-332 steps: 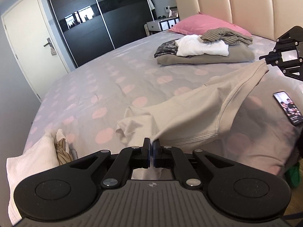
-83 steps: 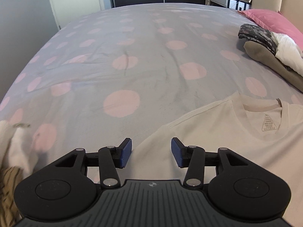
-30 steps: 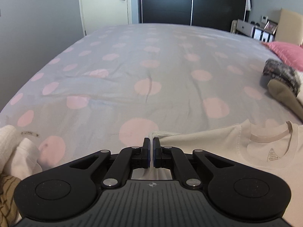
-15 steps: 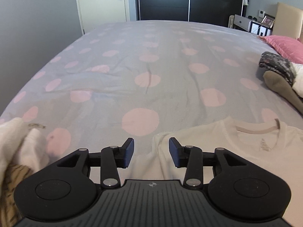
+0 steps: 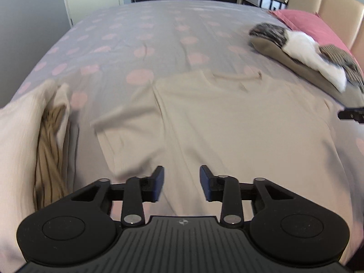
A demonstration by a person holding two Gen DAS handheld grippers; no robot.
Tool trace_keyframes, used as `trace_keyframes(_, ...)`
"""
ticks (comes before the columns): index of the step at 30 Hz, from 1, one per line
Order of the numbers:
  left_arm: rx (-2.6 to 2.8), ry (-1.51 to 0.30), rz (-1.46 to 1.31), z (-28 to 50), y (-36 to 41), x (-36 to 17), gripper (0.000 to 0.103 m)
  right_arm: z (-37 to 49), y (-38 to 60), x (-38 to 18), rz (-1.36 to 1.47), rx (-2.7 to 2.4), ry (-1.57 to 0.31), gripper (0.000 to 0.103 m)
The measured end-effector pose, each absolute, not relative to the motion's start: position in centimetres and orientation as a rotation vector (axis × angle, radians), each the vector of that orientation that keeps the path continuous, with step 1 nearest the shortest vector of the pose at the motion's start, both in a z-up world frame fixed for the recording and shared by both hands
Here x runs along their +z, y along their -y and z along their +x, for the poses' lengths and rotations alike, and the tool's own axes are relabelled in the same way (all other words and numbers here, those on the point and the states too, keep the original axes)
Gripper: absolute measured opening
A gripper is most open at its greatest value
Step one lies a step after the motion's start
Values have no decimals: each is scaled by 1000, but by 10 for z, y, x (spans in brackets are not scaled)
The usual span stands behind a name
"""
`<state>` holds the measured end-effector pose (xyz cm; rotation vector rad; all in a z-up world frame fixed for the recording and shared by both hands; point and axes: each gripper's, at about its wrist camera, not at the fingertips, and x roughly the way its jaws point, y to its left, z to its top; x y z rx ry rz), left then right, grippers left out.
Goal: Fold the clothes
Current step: 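Open both grippers and release the spread cream T-shirt, then grasp the T-shirt hem with the left gripper while the right gripper grasps beside it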
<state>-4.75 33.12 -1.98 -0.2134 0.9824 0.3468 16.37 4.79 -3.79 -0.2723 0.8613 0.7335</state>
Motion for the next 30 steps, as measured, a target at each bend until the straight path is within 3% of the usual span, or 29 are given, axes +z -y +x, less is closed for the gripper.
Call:
trace_keyframes(15,271,-1189,-322,-178,-211,-70,27,47,2,-75,-284,657,-1030,36)
trace_keyframes(30,373,-1185,-434,-185,-191,-108,26,8,18,-92,-313,628,-1064,39)
